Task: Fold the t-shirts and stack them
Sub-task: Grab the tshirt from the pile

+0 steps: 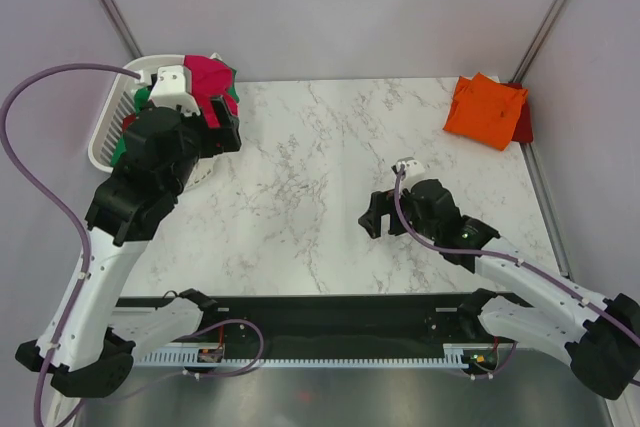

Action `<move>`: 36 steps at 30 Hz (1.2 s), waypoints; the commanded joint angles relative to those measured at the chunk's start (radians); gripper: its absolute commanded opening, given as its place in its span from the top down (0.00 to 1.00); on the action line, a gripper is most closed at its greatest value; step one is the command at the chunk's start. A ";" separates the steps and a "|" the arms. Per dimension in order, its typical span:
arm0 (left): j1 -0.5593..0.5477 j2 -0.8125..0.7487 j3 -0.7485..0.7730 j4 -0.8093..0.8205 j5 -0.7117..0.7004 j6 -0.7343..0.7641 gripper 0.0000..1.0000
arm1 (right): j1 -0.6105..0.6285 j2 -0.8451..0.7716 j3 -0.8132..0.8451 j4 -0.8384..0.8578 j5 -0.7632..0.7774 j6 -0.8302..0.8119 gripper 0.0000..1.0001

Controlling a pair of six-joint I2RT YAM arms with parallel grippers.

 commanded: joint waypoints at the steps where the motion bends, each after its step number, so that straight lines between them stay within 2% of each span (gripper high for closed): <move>1: 0.003 -0.036 0.002 0.050 -0.034 0.100 0.00 | 0.004 0.004 -0.012 0.130 -0.054 0.020 0.02; 6: 0.003 -0.077 -0.110 0.161 -0.132 0.138 0.00 | 0.002 0.118 0.026 0.193 -0.123 0.000 0.02; 9: 0.003 -0.085 -0.142 0.158 -0.080 0.129 0.02 | 0.004 0.219 0.114 0.242 -0.193 -0.006 0.02; 11: 0.003 -0.142 -0.221 0.158 -0.059 0.106 0.03 | 0.004 0.289 0.190 0.238 -0.229 -0.006 0.02; 14: 0.003 -0.223 -0.336 0.161 -0.057 0.071 0.00 | 0.008 0.461 0.360 0.221 -0.270 -0.010 0.02; 16: 0.003 -0.234 -0.363 0.161 -0.060 0.057 0.00 | 0.010 0.526 0.483 0.225 -0.270 -0.016 0.02; 21: 0.003 -0.255 -0.418 0.126 -0.024 0.011 0.04 | 0.015 0.808 0.818 0.233 -0.334 0.006 0.02; 26: 0.003 -0.358 -0.479 -0.046 0.006 -0.095 0.10 | 0.033 1.064 1.092 0.282 -0.348 0.061 0.03; 31: 0.003 -0.490 -0.532 -0.080 -0.014 -0.129 0.09 | 0.038 1.322 1.454 0.333 -0.373 0.141 0.03; 33: 0.003 -0.501 -0.525 -0.132 -0.010 -0.126 0.10 | 0.042 1.463 1.646 0.336 -0.379 0.205 0.07; 35: -0.001 -0.528 -0.519 -0.166 -0.078 -0.167 0.13 | 0.050 1.575 1.792 0.339 -0.359 0.245 0.11; 36: -0.001 -0.544 -0.515 -0.178 -0.077 -0.187 0.13 | 0.053 1.597 1.816 0.348 -0.335 0.247 0.11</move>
